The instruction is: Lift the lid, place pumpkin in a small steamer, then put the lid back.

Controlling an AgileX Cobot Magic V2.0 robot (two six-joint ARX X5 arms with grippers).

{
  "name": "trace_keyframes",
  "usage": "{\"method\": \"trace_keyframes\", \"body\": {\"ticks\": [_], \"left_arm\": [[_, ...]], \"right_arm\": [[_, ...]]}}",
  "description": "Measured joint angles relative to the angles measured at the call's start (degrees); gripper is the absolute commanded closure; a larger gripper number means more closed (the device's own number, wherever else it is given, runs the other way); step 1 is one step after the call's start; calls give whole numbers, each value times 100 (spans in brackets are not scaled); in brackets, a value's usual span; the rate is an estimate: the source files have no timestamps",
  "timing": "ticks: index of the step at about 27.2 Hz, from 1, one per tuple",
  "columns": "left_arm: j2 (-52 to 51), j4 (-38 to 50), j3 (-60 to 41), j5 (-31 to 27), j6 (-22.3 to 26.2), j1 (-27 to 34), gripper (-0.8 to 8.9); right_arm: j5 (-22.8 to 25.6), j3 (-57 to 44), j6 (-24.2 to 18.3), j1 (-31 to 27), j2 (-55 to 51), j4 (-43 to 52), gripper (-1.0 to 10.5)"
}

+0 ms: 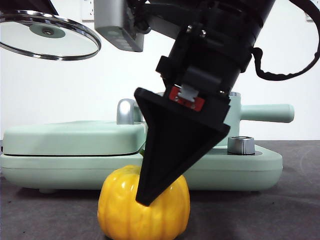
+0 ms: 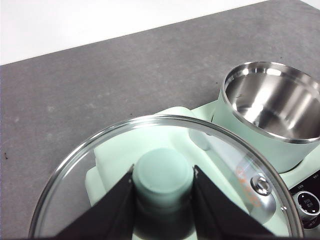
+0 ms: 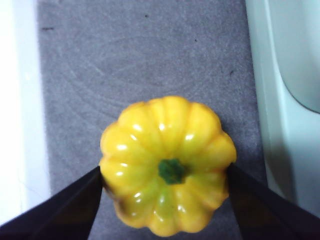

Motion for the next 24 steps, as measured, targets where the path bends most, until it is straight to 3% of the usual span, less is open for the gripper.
{"method": "trace_keyframes", "body": {"ticks": [4,11,19,24], "left_arm": [[0,42,0,0,0,0,803],[0,42,0,0,0,0,803],[0,42,0,0,0,0,804],[0,103,0,0,4,0,804]], "right_arm": [[0,11,254,-31,-68,-184,654],[46,306,973,-173,-695,-1364,654],[1132,1784,1862,-568,-1213,-2900,654],[1178,2852,2122,-1128,-1025,-3167,654]]}}
